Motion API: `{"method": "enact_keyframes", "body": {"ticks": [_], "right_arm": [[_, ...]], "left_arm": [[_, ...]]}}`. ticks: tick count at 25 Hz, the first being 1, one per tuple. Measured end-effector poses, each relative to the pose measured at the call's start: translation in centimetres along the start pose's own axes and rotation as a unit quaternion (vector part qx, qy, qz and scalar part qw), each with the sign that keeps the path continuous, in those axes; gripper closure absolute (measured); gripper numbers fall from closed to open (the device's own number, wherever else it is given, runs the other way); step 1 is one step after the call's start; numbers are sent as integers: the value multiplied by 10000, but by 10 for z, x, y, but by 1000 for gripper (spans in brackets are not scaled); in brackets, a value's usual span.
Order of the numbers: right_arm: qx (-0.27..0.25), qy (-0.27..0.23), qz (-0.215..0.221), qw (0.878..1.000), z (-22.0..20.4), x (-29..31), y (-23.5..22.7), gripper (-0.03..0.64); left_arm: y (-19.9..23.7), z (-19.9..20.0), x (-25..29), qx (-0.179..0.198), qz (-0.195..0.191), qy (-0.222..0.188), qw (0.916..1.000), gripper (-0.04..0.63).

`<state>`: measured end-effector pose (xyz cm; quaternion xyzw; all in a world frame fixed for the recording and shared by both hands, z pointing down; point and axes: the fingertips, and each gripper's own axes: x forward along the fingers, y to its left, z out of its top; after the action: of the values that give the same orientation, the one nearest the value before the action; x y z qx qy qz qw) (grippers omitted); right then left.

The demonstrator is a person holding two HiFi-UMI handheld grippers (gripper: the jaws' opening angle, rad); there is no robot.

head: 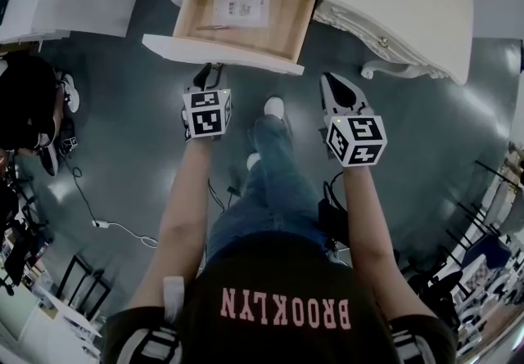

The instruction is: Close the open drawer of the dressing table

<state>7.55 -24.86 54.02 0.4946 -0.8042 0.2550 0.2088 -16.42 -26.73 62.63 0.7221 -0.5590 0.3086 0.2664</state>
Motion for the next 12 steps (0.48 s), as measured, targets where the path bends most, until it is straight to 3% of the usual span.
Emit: {"method": "enact_keyframes", "body": {"ticks": [12], "right_arm": [[94,11,57,9999,19,12,-14,620]], "left_arm": [[-1,28,28,234,101,-106,9996,483]]}}
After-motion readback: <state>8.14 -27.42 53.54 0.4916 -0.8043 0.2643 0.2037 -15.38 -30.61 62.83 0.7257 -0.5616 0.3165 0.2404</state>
